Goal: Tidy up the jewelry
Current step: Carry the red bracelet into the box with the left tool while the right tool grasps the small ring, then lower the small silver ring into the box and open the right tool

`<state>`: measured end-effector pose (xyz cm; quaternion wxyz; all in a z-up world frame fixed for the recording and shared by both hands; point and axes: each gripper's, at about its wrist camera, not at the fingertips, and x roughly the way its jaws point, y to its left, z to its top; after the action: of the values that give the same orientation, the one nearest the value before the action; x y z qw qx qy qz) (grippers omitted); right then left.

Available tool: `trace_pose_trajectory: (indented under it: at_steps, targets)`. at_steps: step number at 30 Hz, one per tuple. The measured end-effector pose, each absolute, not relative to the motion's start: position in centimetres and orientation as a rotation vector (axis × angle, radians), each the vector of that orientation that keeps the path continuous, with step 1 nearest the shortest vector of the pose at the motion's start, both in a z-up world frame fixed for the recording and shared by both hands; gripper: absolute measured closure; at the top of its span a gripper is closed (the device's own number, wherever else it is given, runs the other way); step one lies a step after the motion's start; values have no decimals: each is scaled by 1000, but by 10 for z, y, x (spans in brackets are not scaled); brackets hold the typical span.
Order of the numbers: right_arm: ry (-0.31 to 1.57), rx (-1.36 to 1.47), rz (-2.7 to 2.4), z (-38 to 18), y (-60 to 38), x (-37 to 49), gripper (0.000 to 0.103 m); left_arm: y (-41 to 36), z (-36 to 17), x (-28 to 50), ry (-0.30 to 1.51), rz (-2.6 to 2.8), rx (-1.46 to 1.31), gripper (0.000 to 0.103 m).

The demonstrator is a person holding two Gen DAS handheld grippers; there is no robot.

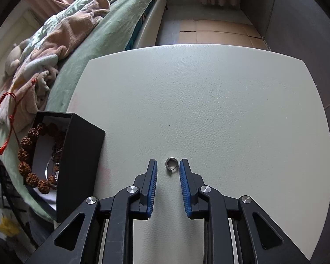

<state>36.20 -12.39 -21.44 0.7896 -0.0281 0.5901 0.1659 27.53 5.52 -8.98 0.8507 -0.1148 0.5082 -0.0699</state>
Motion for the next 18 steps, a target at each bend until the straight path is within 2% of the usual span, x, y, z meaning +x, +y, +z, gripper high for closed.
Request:
trace_pose_trajectory:
  at_steps: [4,6,8,14,16,17,18]
  targets:
    - [1273,-122,339,-217,-117,366,81,58,-91,274,1074,-152,-249,97]
    - [1273,-163,323,-217,-114,366,87,59,-94,274,1081,-155,-258,97]
    - [1271,-196,322,-217,-110,366,88,59,-97,275,1084,-156,-269,97]
    - [1235,-99,345,-204,-124,353,89,59,-114,282,1156,-155,-308,94]
    - [1220,-48,363,-195,-128,348,89,60,-118,282,1166,-152,-319,78]
    - [1209,-29,371,-190,-130,345,89,61,-118,280,1162,-152,-329,57]
    - [1197,-11,383,-184,-131,342,89,62,-117,278,1150,-150,-339,42]
